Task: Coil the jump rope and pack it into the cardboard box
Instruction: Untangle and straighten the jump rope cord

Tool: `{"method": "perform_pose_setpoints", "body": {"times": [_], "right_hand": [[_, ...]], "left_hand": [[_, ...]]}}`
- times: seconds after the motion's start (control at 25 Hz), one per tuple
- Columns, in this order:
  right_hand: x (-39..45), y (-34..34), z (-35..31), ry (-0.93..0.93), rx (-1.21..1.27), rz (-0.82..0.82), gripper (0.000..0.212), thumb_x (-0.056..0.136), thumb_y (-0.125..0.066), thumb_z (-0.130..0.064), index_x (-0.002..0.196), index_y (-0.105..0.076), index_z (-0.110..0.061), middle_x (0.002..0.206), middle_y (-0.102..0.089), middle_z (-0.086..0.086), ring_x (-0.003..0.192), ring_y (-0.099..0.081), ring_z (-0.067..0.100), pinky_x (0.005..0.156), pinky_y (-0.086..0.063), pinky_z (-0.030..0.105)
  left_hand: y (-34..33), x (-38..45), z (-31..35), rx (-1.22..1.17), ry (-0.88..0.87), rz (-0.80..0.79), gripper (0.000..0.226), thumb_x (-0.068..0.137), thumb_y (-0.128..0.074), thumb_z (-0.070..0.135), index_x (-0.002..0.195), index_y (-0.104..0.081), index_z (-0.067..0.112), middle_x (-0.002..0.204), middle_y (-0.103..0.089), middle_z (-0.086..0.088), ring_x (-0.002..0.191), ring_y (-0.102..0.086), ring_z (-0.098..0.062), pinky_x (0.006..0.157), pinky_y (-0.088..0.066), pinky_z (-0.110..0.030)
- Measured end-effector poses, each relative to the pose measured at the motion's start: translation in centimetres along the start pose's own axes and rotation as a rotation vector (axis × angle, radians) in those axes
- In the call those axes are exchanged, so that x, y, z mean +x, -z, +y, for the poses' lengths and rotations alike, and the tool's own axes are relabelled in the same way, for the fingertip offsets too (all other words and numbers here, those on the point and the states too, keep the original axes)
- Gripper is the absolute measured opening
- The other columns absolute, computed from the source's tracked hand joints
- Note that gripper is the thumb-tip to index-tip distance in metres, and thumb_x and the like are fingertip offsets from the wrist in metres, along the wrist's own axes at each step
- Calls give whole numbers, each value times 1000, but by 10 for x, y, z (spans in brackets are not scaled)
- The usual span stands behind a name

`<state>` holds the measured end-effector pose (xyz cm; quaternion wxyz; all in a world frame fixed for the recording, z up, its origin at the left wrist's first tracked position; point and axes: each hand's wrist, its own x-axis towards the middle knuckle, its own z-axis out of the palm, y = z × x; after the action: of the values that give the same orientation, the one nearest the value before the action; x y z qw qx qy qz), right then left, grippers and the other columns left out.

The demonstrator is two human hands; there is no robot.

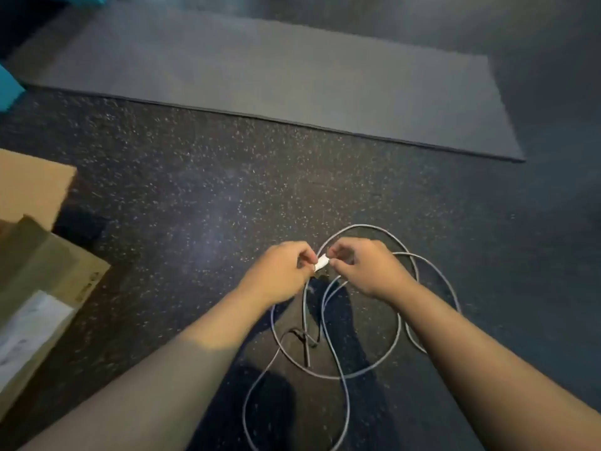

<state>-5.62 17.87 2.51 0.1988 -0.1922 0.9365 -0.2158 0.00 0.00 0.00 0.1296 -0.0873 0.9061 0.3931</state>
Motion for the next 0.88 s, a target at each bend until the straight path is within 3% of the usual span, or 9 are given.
{"method": "perform_pose_setpoints", "body": {"times": [0.12,0.2,0.32,0.44,0.52,0.64,0.76,0.84,0.88], "right_hand": [[20,-57,36,-46,-17,61,15,92,-63,-31,99,-74,-24,99,-78,2,97,-69,27,84,-56,40],[33,-71,49,-89,-22,53,18,94,-61,-33,103,-74,-24,101,-77,3,97,-69,27,84,-57,41],[46,-60,50,-95,-28,22,19,95,-59,-35,102,-73,-23,100,-75,2,95,-68,25,81,-56,39],[54,-23,37,-134,102,81,30,99,-56,-43,89,-68,-17,85,-69,-1,84,-66,22,71,-50,36],[51,13,15,-130,448,65,42,99,-54,-52,99,-67,-11,87,-69,0,77,-65,16,71,-54,36],[31,52,-14,-8,814,-158,40,97,-59,-50,123,-62,-20,105,-73,0,80,-68,7,67,-53,21],[15,67,-27,98,1068,-310,48,98,-56,-53,135,-55,-23,104,-70,9,86,-70,16,80,-54,32],[6,74,-33,158,1147,-269,50,99,-56,-51,133,-55,-15,90,-64,10,80,-64,22,83,-50,41],[2,79,-35,183,1153,-221,45,99,-57,-46,127,-56,-10,82,-58,6,71,-57,21,78,-50,41]], "left_hand": [[-62,25,-43,233,119,64,13,93,-62,27,105,-65,25,112,-63,-2,103,-62,-25,88,-52,-39],[-91,36,-61,414,157,97,26,95,-61,32,118,-58,21,119,-55,-5,111,-56,-29,90,-50,-45],[-91,36,-58,475,125,123,23,98,-57,34,114,-52,18,117,-57,-6,104,-57,-29,83,-50,-44],[-54,36,-31,218,109,182,15,94,-62,37,91,-53,25,94,-60,4,83,-60,-19,74,-53,-43],[-16,39,1,1,25,307,20,87,-70,36,78,-54,27,78,-60,7,69,-58,-13,66,-54,-40],[25,36,53,-264,-165,366,12,85,-72,22,79,-62,26,76,-67,3,64,-64,-13,55,-53,-31],[49,27,88,-455,-249,412,9,85,-73,16,81,-66,21,79,-71,0,71,-67,-12,61,-55,-26],[67,23,102,-491,-265,436,16,82,-79,28,87,-66,21,89,-70,2,86,-65,-17,69,-51,-23],[80,22,110,-442,-253,463,30,79,-81,35,100,-63,24,104,-67,5,101,-62,-17,79,-48,-22]]}}
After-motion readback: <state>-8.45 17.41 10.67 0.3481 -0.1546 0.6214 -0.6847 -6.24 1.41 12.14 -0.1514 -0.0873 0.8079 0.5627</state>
